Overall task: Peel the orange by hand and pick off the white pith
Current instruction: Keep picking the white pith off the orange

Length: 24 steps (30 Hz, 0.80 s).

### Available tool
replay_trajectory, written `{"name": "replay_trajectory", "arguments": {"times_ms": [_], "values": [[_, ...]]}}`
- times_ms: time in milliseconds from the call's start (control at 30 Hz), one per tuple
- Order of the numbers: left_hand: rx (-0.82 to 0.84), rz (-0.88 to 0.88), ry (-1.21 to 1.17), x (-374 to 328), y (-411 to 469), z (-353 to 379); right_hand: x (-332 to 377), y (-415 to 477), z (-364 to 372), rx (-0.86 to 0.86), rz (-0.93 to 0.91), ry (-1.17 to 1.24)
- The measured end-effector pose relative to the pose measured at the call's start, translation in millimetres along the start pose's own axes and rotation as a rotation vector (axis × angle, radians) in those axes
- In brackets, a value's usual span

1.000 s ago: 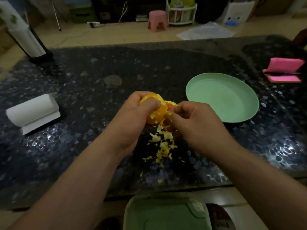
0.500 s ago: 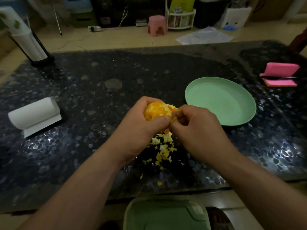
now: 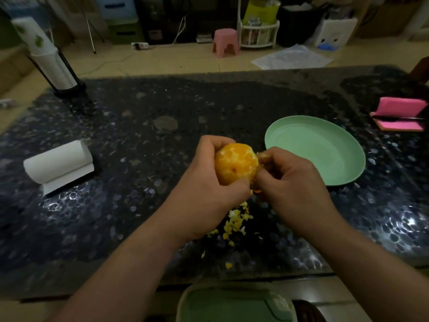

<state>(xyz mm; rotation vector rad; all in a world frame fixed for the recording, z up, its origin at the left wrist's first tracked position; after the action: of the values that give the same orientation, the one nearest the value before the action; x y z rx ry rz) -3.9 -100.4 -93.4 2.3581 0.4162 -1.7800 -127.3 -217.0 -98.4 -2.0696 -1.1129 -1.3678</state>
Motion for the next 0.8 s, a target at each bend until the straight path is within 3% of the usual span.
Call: {"name": "replay_trajectory", "arguments": {"times_ms": [133,400,467,600,800], "values": [[-0.028,0.099,-0.044,-5,0,0,-5,1,5,0.067,0.051,0.241],[-0.108,0.110,-0.109,0,1,-3,-5,1,6,0.087,0.091,0.329],[-0.148,0.028,-0.257,8,2,-5,-3,2,8,0.097,0.093,0.317],[-0.139,-0.077,-0.801,24,9,2,-5,4,12,0.127,0.103,0.330],[-0.025,-0.133,-0.966,21,4,8,-2,4,20,0.215,0.140,0.458]]}}
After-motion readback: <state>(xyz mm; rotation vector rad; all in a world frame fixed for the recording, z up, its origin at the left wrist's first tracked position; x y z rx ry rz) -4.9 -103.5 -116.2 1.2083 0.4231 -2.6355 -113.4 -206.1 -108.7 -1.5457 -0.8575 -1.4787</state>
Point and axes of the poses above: each hand's wrist, its own y-axis towards the middle knuckle, its own z-axis out of the palm, x = y × z, the point moved 7 cm from there along y, towards the middle knuckle, and after that the axes turned 11 degrees about x, right-handed, at the moved point
